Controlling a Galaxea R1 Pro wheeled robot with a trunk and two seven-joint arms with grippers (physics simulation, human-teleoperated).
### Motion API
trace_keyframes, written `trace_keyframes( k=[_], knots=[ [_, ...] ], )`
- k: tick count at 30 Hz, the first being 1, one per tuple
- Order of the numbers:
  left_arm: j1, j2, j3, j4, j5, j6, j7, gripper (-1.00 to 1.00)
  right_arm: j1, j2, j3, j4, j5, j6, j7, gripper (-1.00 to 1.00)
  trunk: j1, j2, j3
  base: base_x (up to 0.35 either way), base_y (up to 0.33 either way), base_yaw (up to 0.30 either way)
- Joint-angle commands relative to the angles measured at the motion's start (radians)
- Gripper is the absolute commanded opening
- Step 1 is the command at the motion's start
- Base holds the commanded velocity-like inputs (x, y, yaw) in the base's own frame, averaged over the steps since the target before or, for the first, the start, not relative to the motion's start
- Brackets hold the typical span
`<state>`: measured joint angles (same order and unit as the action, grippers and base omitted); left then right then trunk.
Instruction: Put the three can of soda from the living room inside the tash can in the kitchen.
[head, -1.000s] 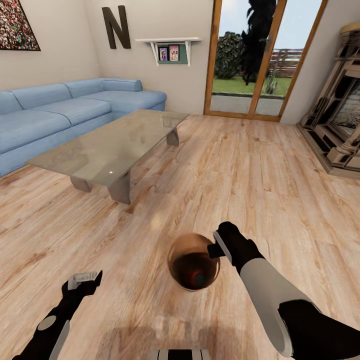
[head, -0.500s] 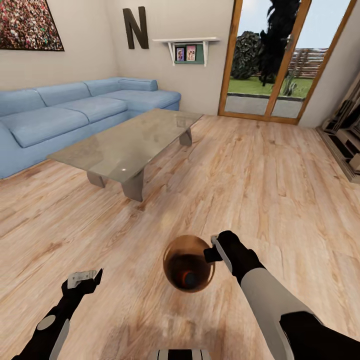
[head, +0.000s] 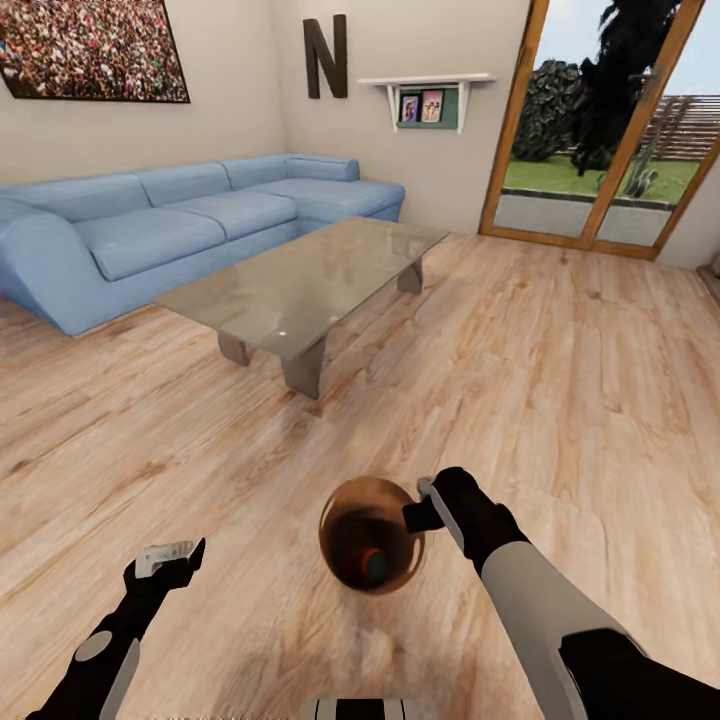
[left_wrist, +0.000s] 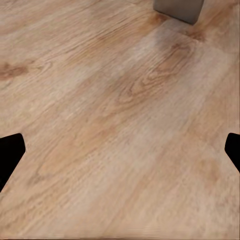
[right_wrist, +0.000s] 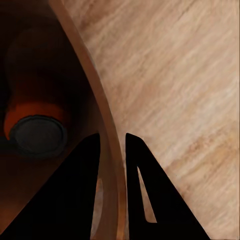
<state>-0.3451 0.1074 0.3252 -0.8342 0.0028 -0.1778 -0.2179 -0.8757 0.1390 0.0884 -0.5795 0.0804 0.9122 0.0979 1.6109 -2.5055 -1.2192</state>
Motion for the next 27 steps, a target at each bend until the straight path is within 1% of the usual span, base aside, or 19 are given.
trace_keyframes(
  k=[1, 3, 7, 16, 23, 27],
  knots=[
    [0.000, 0.000, 0.000, 0.000, 0.000, 0.000, 0.000, 1.00, 0.000, 0.000, -0.001, 0.000, -0.011, 0.002, 0.010, -1.00, 0.000, 0.000, 0.000, 0.000, 0.000, 0.257],
    [0.000, 0.000, 0.000, 0.000, 0.000, 0.000, 0.001, 1.00, 0.000, 0.000, -0.001, 0.000, -0.010, 0.005, 0.030, -1.00, 0.000, 0.000, 0.000, 0.000, 0.000, 0.257],
    [0.000, 0.000, 0.000, 0.001, -0.001, -0.001, 0.001, 1.00, 0.000, 0.000, 0.000, 0.001, -0.011, 0.007, 0.040, -1.00, 0.000, 0.000, 0.000, 0.000, 0.000, 0.257],
    [0.000, 0.000, 0.000, 0.001, -0.001, -0.001, 0.002, 1.00, 0.004, 0.003, 0.003, 0.004, -0.013, 0.008, 0.045, -1.00, 0.000, 0.000, 0.000, 0.000, 0.000, 0.257],
    [0.001, 0.000, 0.000, 0.001, -0.001, -0.002, 0.002, 1.00, 0.010, 0.004, 0.036, 0.004, -0.013, 0.007, 0.046, -1.00, 0.000, 0.000, 0.000, 0.000, 0.000, 0.257],
    [0.001, 0.000, -0.001, 0.001, -0.001, -0.001, 0.000, 1.00, 0.010, 0.005, 0.039, 0.004, -0.014, 0.007, 0.046, -1.00, 0.000, 0.000, 0.000, 0.033, 0.001, 0.257]
  ],
)
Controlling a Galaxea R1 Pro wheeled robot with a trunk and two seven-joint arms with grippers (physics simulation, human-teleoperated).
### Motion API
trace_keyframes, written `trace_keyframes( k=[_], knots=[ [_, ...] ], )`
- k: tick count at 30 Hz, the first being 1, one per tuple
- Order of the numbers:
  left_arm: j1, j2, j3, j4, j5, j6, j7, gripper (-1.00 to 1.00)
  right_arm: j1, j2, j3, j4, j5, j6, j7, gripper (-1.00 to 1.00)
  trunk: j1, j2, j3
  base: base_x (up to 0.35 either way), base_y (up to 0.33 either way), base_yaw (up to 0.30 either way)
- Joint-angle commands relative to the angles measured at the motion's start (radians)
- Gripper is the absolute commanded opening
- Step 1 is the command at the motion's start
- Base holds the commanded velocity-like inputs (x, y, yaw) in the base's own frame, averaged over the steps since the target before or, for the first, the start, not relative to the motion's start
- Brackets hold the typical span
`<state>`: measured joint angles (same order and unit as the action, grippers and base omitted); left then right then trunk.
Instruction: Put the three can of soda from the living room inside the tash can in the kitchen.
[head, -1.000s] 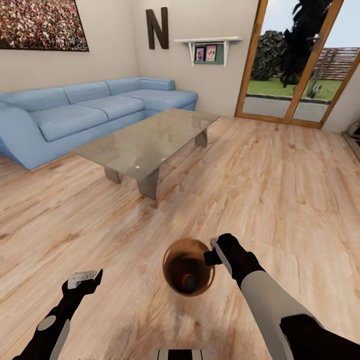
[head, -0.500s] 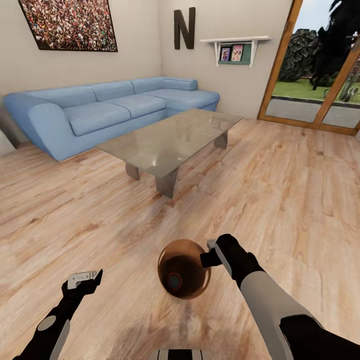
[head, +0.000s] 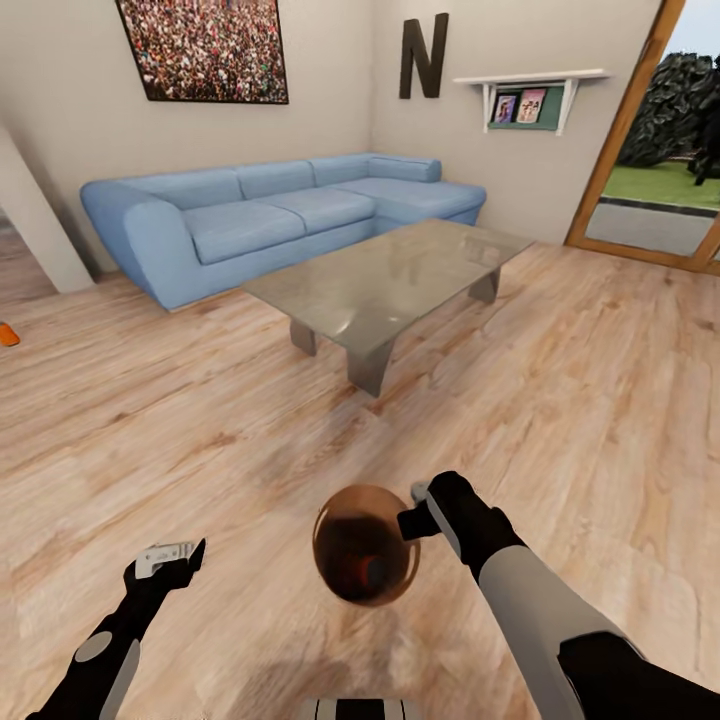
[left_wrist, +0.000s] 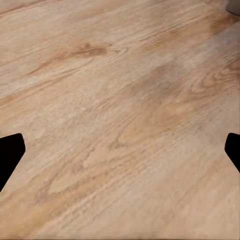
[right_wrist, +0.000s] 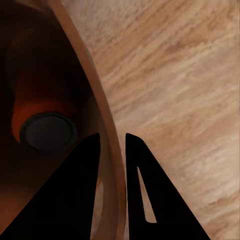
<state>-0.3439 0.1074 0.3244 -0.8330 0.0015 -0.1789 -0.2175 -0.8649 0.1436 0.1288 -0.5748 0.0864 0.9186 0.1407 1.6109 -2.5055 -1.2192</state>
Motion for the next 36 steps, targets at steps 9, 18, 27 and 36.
trace_keyframes(
  k=[9, 18, 27, 36],
  knots=[
    [-0.001, 0.000, -0.001, 0.000, 0.000, 0.002, -0.008, 1.00, 0.000, 0.002, 0.000, 0.001, -0.020, 0.001, 0.003, -1.00, 0.000, 0.000, 0.000, 0.244, 0.059, 0.257],
    [0.000, 0.000, -0.001, 0.000, 0.000, 0.002, -0.011, 1.00, 0.006, 0.004, 0.001, 0.001, -0.020, 0.000, 0.003, -1.00, 0.000, 0.000, 0.000, 0.308, 0.083, 0.257],
    [-0.001, 0.000, -0.001, 0.001, -0.001, 0.001, -0.012, 1.00, 0.007, 0.005, 0.002, 0.003, -0.020, 0.000, 0.003, -1.00, 0.000, 0.000, 0.000, 0.311, 0.087, 0.257],
    [0.000, 0.000, -0.001, 0.001, -0.002, 0.001, -0.013, 1.00, 0.009, 0.001, 0.002, 0.002, -0.019, 0.000, 0.032, -1.00, 0.000, 0.000, 0.000, 0.312, 0.096, 0.156]
  ],
)
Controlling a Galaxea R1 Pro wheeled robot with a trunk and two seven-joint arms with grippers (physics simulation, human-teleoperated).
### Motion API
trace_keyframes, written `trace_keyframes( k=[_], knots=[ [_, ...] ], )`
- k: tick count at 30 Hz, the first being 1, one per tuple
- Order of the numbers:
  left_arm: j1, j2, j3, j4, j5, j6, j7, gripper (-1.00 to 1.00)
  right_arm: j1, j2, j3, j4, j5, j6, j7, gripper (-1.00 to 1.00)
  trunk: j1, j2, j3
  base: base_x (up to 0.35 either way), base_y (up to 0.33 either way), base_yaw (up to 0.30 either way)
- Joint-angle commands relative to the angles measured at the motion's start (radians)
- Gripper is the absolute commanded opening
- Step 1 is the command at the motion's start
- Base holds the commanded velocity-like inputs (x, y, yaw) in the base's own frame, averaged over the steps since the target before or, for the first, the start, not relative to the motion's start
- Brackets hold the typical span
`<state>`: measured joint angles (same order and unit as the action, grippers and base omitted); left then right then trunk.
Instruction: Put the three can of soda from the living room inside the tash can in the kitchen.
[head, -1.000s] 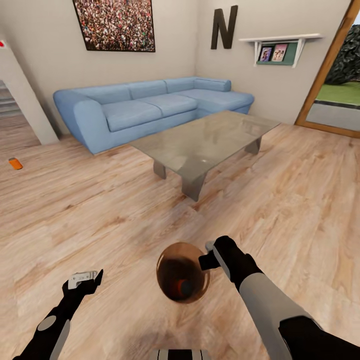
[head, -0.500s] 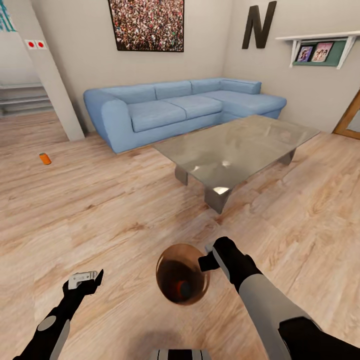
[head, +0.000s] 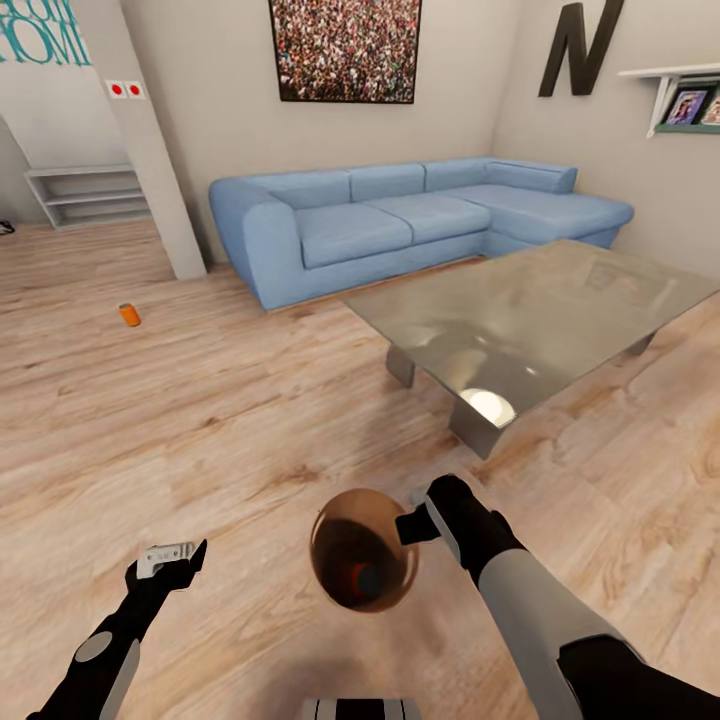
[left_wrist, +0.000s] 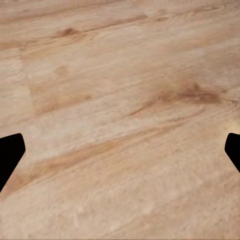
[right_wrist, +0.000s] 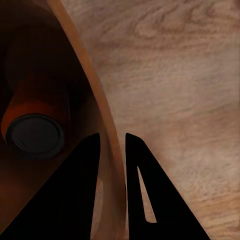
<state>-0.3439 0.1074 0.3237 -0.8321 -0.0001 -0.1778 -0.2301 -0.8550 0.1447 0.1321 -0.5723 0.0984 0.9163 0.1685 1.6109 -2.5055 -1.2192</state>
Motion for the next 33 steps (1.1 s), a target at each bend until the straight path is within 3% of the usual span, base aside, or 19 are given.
trace_keyframes(
  k=[1, 6, 9, 16, 33],
  knots=[
    [0.000, 0.000, 0.000, 0.000, 0.000, 0.000, 0.000, 1.00, 0.000, 0.000, -0.002, -0.001, -0.030, 0.002, 0.019, -1.00, 0.000, 0.000, 0.000, 0.312, 0.102, 0.035],
    [0.000, 0.000, 0.000, 0.000, -0.001, 0.000, 0.000, 1.00, 0.002, -0.005, 0.037, -0.003, -0.026, 0.002, 0.122, -1.00, 0.000, 0.000, 0.000, 0.312, 0.103, 0.015],
    [0.000, 0.000, 0.000, 0.000, -0.002, 0.000, 0.000, 1.00, 0.003, -0.006, 0.053, -0.003, -0.025, 0.004, 0.139, -1.00, 0.000, 0.000, 0.000, 0.312, 0.104, 0.003],
    [0.000, 0.000, 0.000, 0.001, -0.001, 0.000, 0.000, 1.00, 0.003, -0.005, 0.075, -0.003, -0.025, 0.004, 0.141, -1.00, 0.000, 0.000, 0.000, 0.312, 0.104, 0.068],
    [0.000, 0.000, 0.000, 0.001, 0.000, 0.000, 0.000, 1.00, 0.004, -0.004, 0.093, -0.003, -0.024, 0.003, 0.135, -1.00, 0.000, 0.000, 0.000, 0.312, 0.104, 0.246]
  ],
)
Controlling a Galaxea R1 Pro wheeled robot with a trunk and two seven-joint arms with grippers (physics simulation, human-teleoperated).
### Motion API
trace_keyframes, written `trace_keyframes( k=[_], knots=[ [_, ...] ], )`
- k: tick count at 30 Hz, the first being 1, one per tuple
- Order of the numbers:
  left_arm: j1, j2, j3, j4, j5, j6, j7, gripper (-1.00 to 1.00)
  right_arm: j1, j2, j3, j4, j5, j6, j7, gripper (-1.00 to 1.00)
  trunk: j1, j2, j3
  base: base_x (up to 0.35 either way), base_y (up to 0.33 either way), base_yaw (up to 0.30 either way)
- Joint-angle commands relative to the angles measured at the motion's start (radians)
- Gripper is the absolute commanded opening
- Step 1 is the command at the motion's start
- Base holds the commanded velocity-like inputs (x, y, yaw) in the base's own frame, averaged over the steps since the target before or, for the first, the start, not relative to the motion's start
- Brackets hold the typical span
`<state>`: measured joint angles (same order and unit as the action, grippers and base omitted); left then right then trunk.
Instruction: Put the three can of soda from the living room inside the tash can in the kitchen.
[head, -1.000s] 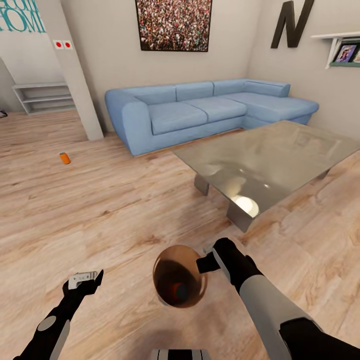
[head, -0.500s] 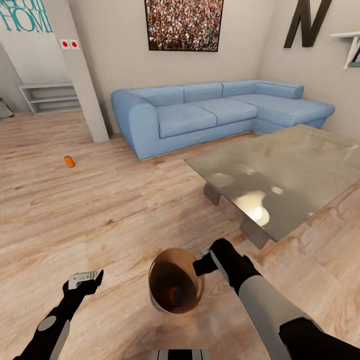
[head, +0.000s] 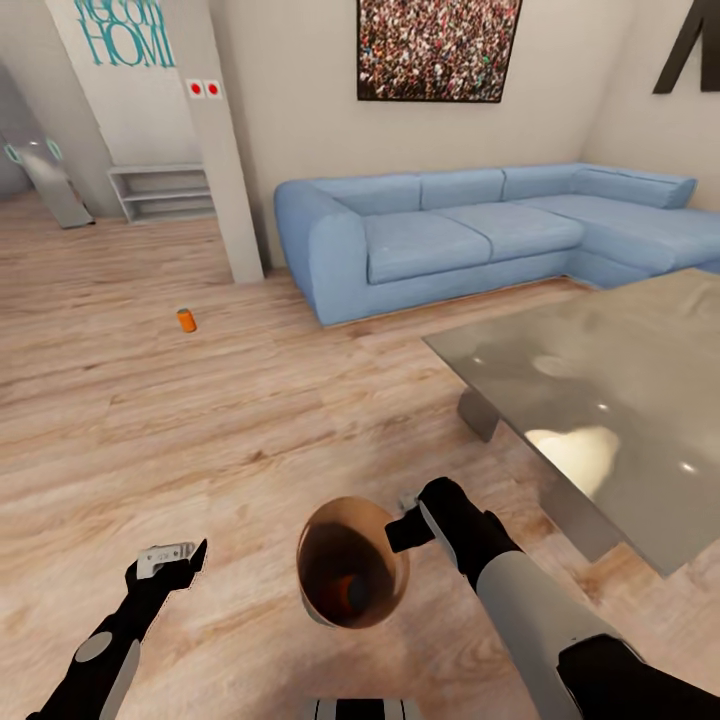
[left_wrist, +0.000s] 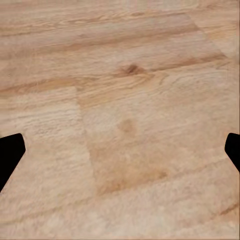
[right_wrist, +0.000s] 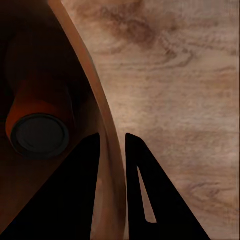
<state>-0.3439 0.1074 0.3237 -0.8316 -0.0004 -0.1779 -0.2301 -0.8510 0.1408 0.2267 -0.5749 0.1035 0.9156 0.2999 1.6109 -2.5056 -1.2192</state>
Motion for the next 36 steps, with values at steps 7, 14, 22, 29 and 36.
trace_keyframes(
  k=[7, 14, 22, 29, 36],
  knots=[
    [0.000, 0.000, 0.000, -0.001, 0.000, 0.000, 0.000, 1.00, 0.000, 0.000, -0.001, 0.000, -0.029, 0.003, 0.004, -1.00, 0.000, 0.000, 0.000, 0.312, 0.104, 0.257],
    [0.000, 0.000, 0.000, 0.000, 0.001, 0.000, 0.000, 1.00, 0.000, 0.000, -0.001, 0.000, -0.030, 0.003, 0.004, -1.00, 0.000, 0.000, 0.000, 0.312, 0.104, 0.257],
    [0.000, 0.000, 0.000, 0.000, 0.000, 0.000, 0.000, 1.00, 0.000, -0.001, -0.003, 0.000, -0.030, 0.004, 0.011, -1.00, 0.000, 0.000, 0.000, 0.312, 0.104, 0.132],
    [0.000, 0.000, 0.000, -0.001, 0.002, 0.000, 0.000, 1.00, 0.001, -0.004, 0.000, 0.000, -0.027, 0.002, 0.012, -1.00, 0.000, 0.000, 0.000, 0.312, 0.104, 0.006],
    [0.000, 0.000, 0.000, -0.001, 0.002, 0.000, 0.000, 1.00, 0.013, -0.055, 0.014, -0.002, 0.058, -0.005, 0.018, -1.00, 0.000, 0.000, 0.000, 0.312, 0.104, 0.001]
  ],
)
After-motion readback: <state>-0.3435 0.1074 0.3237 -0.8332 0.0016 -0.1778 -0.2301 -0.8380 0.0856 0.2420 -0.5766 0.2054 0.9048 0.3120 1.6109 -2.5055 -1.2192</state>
